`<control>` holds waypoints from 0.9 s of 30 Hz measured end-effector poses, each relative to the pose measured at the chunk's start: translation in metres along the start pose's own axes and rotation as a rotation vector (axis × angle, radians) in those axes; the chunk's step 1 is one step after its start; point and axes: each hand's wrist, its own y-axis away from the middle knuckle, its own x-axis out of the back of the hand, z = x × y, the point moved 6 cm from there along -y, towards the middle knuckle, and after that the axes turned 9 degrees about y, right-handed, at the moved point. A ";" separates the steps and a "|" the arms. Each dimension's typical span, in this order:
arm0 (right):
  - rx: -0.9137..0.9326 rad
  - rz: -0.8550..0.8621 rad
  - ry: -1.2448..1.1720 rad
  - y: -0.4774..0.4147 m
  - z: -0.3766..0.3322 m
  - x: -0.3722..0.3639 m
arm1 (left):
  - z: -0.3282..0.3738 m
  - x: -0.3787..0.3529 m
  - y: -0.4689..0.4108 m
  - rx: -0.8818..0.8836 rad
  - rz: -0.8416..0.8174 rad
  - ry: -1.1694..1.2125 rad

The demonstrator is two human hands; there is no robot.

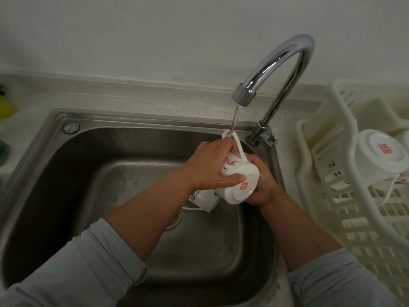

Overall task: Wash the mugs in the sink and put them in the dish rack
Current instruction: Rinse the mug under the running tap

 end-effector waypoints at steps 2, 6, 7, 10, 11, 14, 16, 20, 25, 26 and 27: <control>0.004 0.003 -0.019 0.001 -0.001 0.001 | 0.000 -0.002 -0.002 0.054 -0.099 -0.089; 0.006 -0.013 -0.029 0.004 -0.004 0.001 | 0.006 -0.002 0.006 0.129 0.014 -0.253; 0.017 -0.026 -0.053 0.004 -0.005 -0.001 | 0.005 0.000 0.010 0.177 0.107 -0.196; 0.038 -0.062 -0.125 0.004 -0.006 -0.007 | -0.013 -0.007 0.019 0.422 0.139 0.276; 0.038 -0.064 -0.122 0.004 -0.005 -0.010 | -0.019 -0.010 0.021 0.470 0.091 0.394; 0.020 -0.065 -0.127 0.004 0.001 -0.014 | -0.026 -0.011 0.029 0.476 -0.033 0.446; 0.008 -0.061 -0.136 0.004 0.002 -0.017 | -0.029 -0.012 0.039 0.487 0.001 0.487; -0.038 -0.015 -0.184 0.002 0.009 -0.025 | -0.036 -0.013 0.058 0.592 0.448 0.862; -0.100 0.028 -0.145 0.005 0.025 -0.025 | -0.048 0.000 0.063 0.706 0.763 0.845; -0.113 0.045 -0.122 0.005 0.025 -0.022 | -0.050 0.003 0.061 0.702 0.752 0.811; -0.115 0.068 -0.090 0.006 0.022 -0.021 | -0.052 0.005 0.059 0.694 0.731 0.765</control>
